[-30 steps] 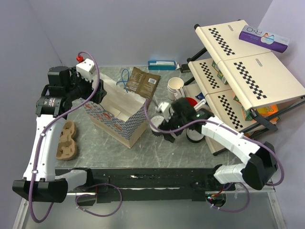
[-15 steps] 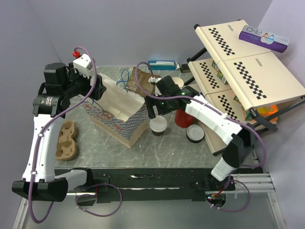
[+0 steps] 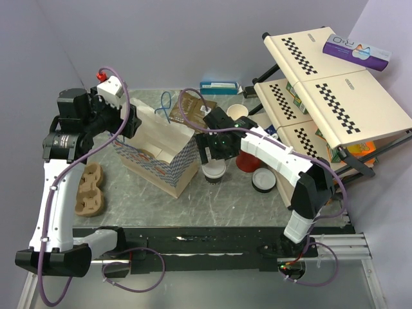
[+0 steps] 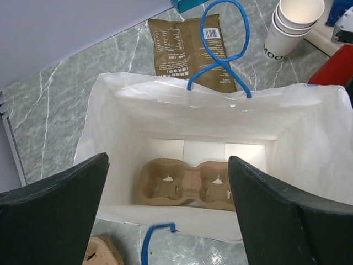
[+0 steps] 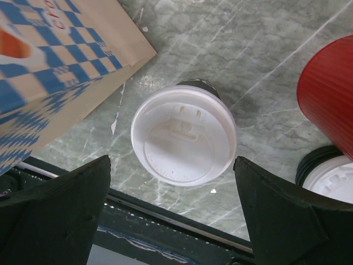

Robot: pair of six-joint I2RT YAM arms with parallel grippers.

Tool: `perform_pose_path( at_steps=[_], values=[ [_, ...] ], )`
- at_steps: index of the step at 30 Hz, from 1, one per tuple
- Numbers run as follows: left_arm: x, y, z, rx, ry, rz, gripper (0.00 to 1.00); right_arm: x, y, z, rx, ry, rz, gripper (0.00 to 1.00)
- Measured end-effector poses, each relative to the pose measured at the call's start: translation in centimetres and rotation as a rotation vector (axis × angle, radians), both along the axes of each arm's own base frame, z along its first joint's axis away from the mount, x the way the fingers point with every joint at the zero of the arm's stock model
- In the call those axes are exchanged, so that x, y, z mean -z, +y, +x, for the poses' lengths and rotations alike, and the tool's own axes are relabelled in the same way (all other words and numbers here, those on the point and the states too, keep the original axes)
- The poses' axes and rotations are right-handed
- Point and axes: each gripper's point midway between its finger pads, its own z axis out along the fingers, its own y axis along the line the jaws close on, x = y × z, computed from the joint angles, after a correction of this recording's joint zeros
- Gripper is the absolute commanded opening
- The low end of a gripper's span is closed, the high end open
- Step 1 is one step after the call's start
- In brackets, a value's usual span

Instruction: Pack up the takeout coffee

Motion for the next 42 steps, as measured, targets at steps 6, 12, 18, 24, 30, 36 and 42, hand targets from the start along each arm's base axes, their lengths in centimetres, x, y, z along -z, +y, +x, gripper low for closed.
perform_pose_path(
  at_steps=[6, 12, 18, 24, 30, 36, 42],
  values=[
    [0.6, 0.2, -0.1, -0.003, 0.014, 0.005, 0.96, 1.5, 0.2, 0.0, 0.009, 0.037, -0.021, 0.98],
    [1.1, 0.5, -0.1, -0.015, 0.023, 0.009, 0.96, 1.9, 0.3, 0.0, 0.01, 0.046, -0.023, 0.99],
    [1.1, 0.6, -0.1, -0.018, 0.024, 0.009, 0.96, 2.1, 0.3, 0.1, 0.01, 0.05, -0.028, 0.97],
    [1.1, 0.7, -0.1, -0.023, 0.024, 0.009, 0.96, 2.5, 0.2, 0.1, 0.01, 0.057, -0.038, 0.95],
    [1.4, 0.9, 0.0, -0.026, 0.029, 0.01, 0.96, 2.6, 0.2, 0.1, 0.009, 0.057, -0.041, 0.94],
    [1.7, 0.9, 0.0, -0.029, 0.037, 0.01, 0.96, 3.1, 0.0, -0.2, -0.001, 0.058, -0.062, 0.91],
    [1.6, 1.0, 0.0, -0.029, 0.034, 0.01, 0.96, 3.3, -0.3, -0.1, -0.009, 0.04, -0.087, 0.91]
  ],
)
